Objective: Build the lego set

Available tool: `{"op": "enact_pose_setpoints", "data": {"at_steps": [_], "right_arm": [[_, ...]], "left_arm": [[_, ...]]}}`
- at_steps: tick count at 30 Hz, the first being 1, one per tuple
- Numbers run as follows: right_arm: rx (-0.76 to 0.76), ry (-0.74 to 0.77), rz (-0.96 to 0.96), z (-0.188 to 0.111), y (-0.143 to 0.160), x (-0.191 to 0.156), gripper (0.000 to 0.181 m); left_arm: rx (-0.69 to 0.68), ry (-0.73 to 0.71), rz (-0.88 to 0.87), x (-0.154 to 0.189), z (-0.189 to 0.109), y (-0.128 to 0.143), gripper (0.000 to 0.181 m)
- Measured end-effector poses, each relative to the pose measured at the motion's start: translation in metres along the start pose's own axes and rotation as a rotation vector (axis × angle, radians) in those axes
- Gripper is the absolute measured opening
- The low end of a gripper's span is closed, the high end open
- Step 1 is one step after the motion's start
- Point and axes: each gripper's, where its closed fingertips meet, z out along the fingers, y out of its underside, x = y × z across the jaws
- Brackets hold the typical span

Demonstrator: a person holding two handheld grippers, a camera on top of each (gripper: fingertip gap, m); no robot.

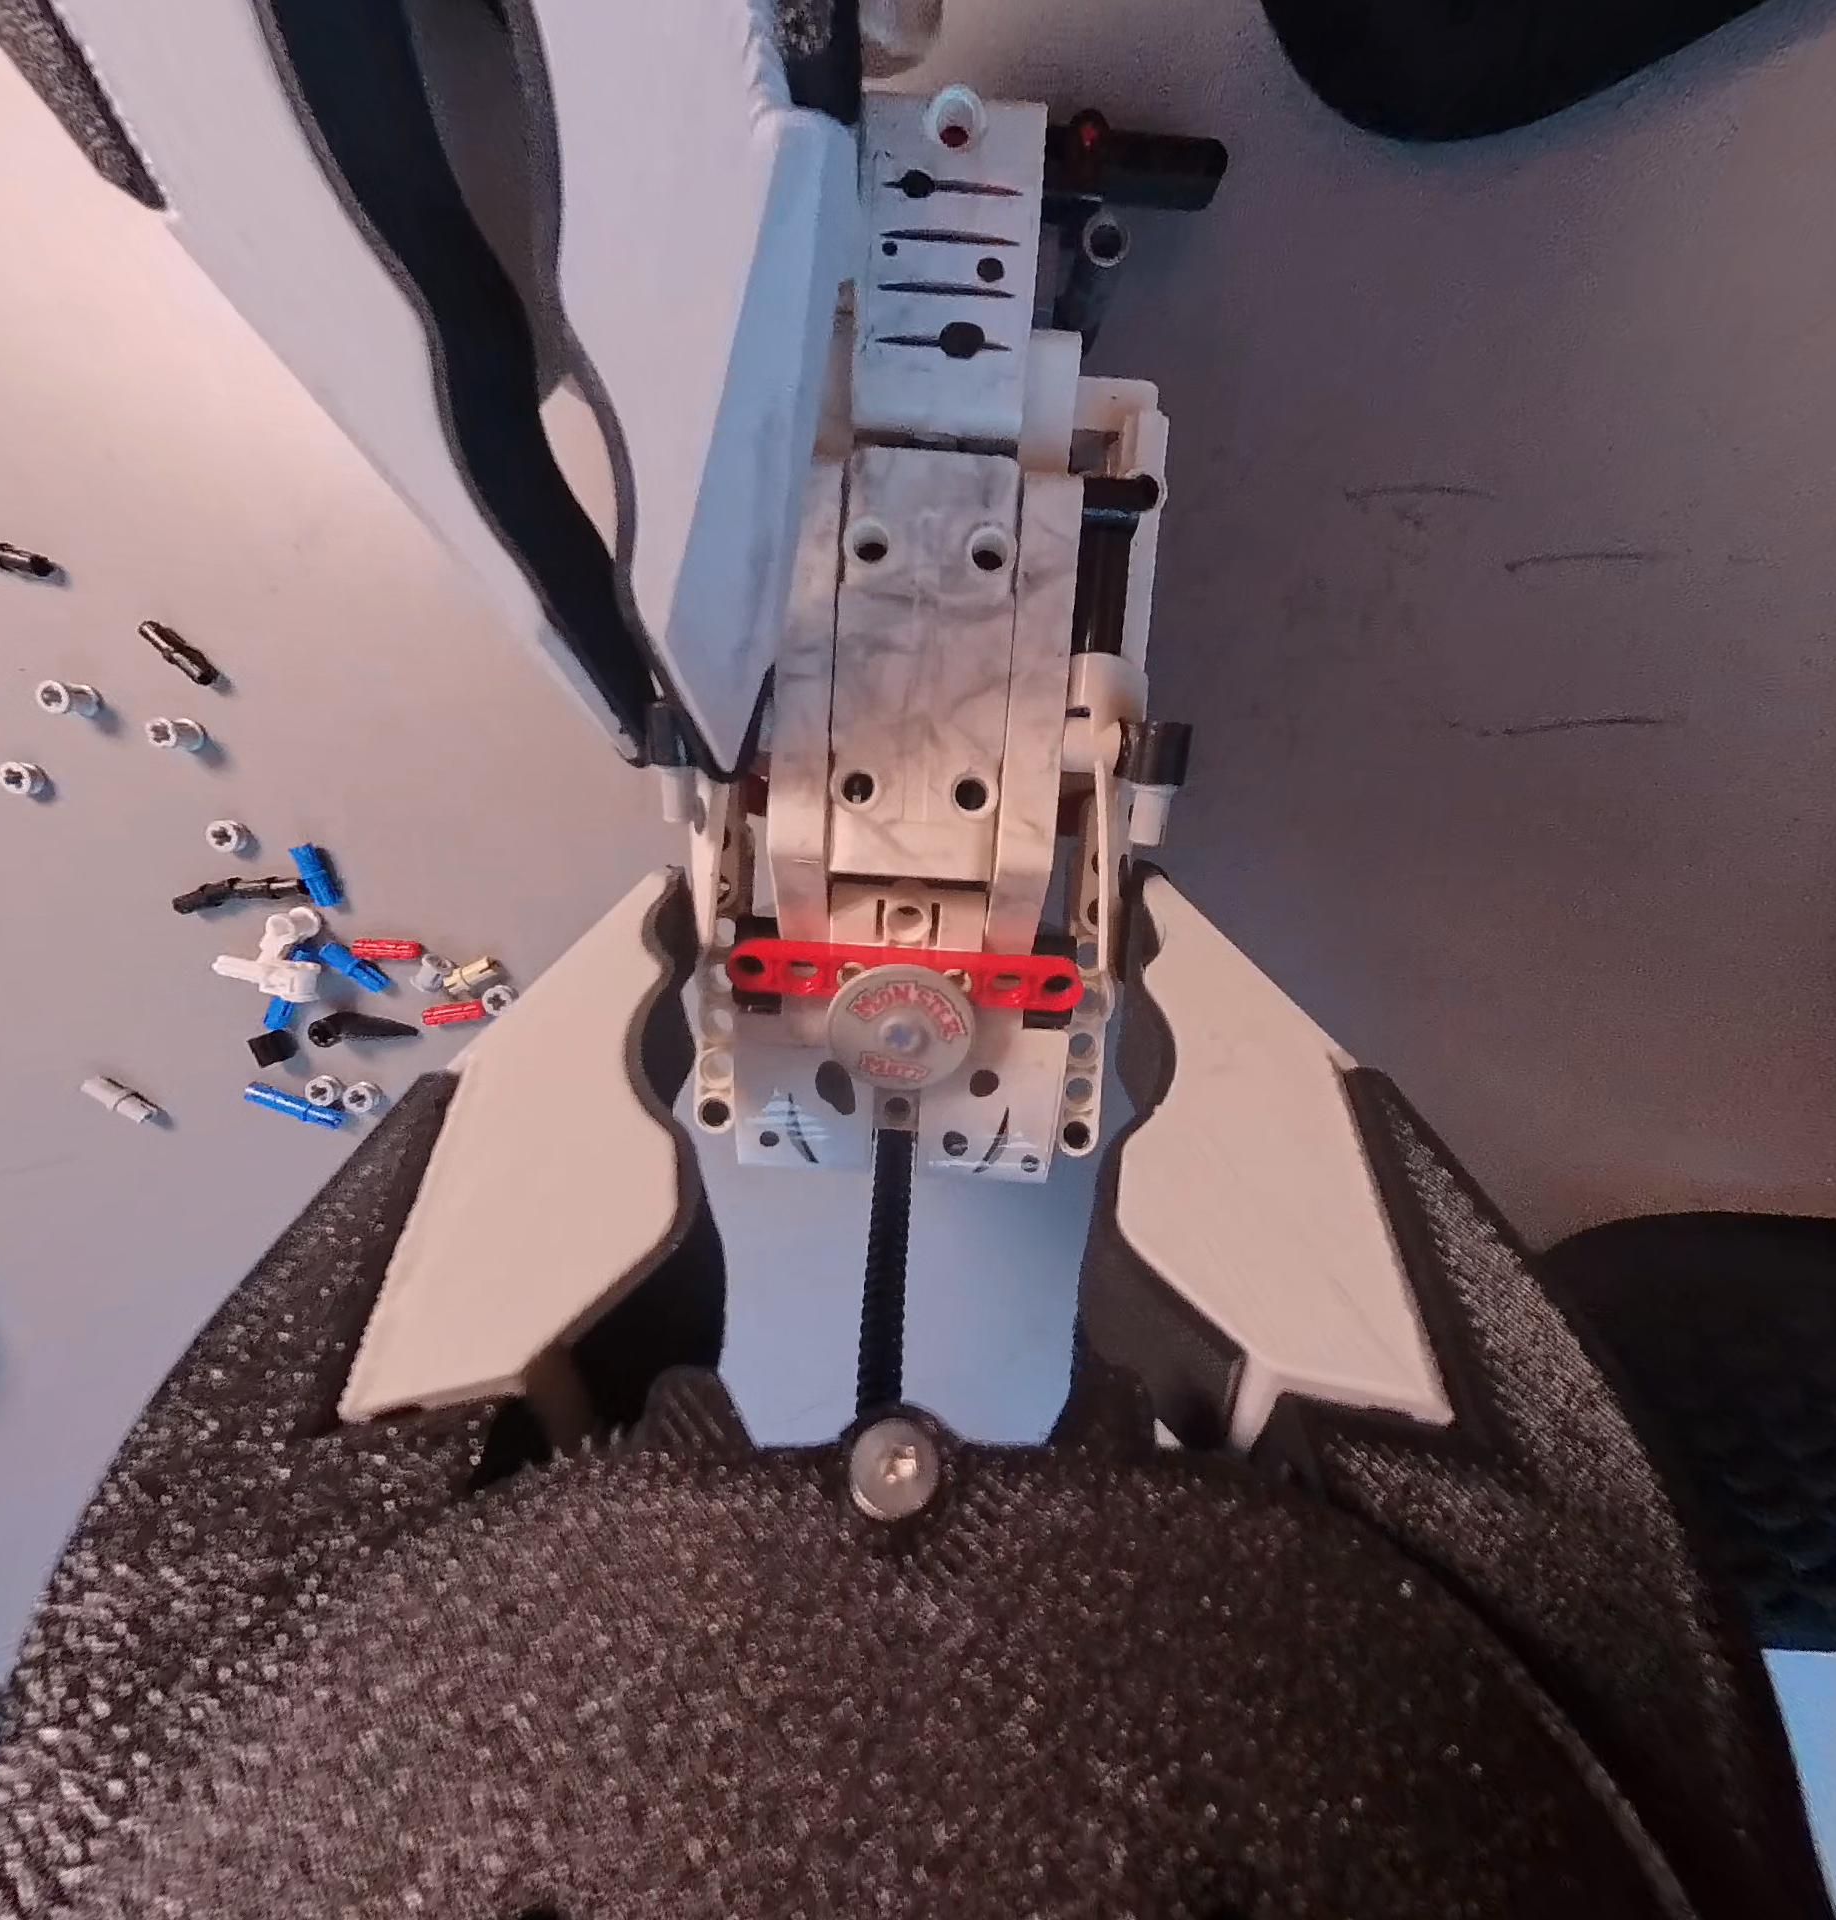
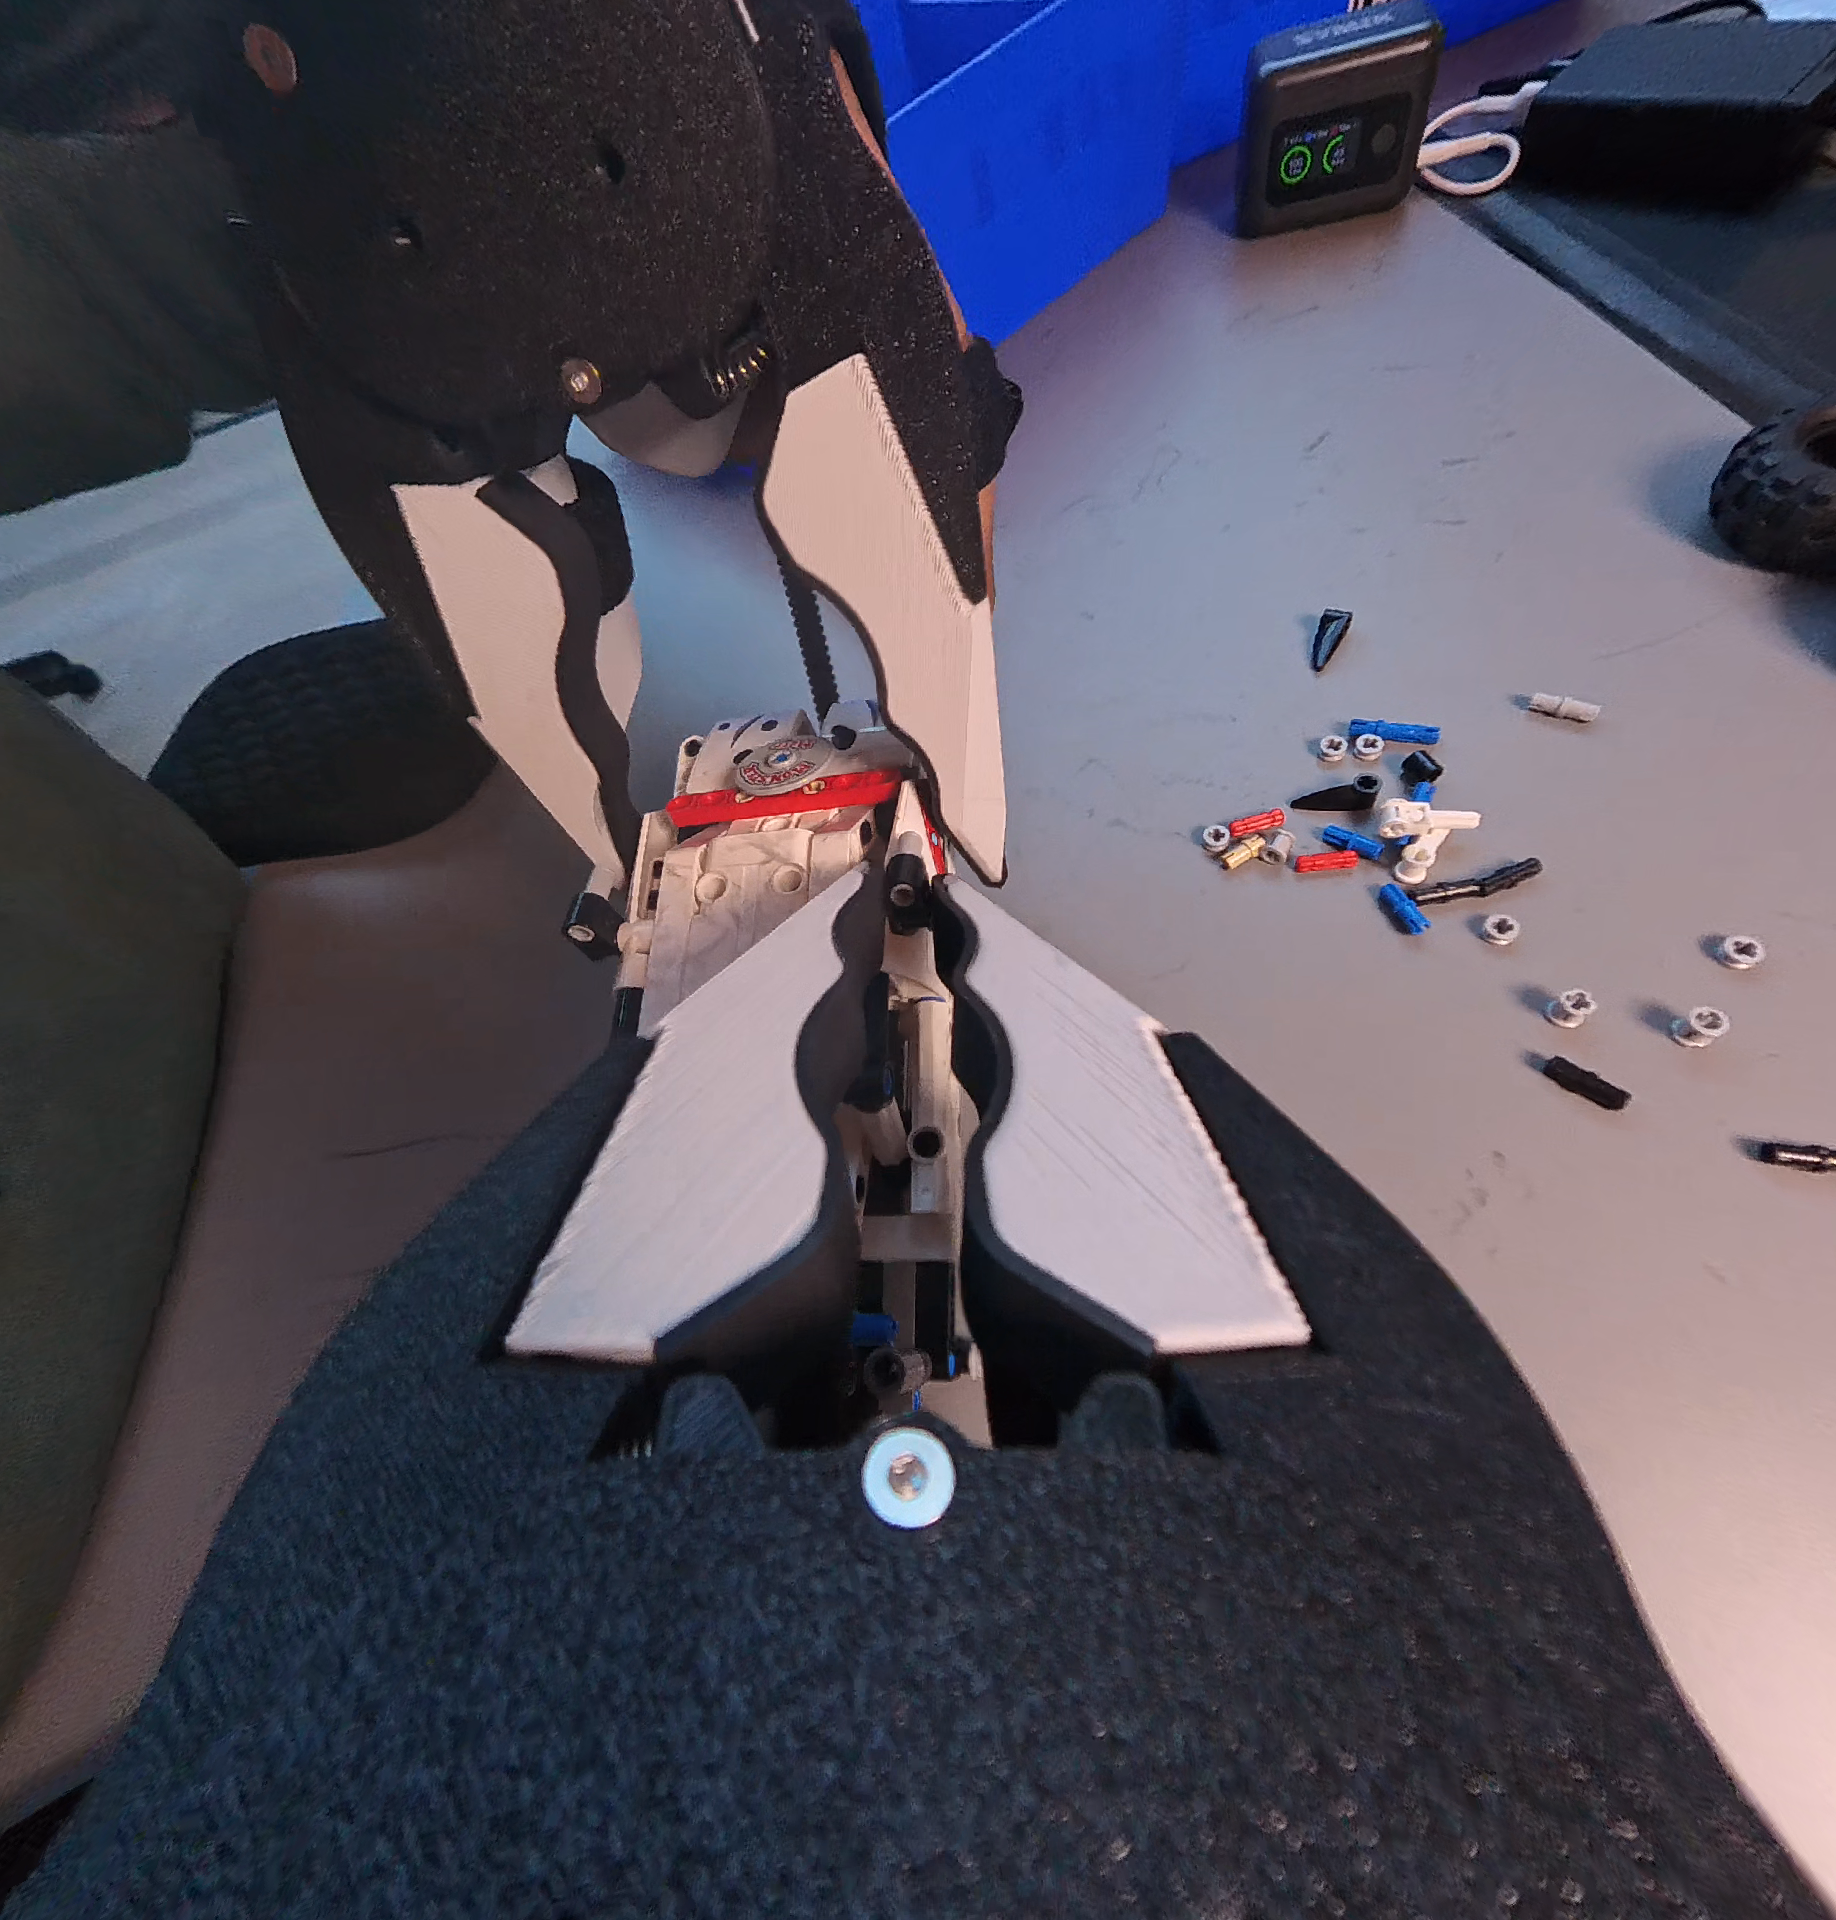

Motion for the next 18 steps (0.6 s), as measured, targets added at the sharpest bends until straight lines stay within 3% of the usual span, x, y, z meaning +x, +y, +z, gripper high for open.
{"op": "enact_pose_setpoints", "data": {"at_steps": [11, 18], "right_arm": [[0.036, 0.038, -0.059, -0.0004, 0.0011, -0.0033, 0.005], [0.046, 0.095, -0.194, -0.0008, 0.0008, -0.0027, 0.004]], "left_arm": [[0.046, -0.014, -0.010, 0.0065, 0.0004, -0.0023, 0.078], [0.062, -0.027, -0.012, 0.0068, 0.0009, -0.0026, 0.077]]}}
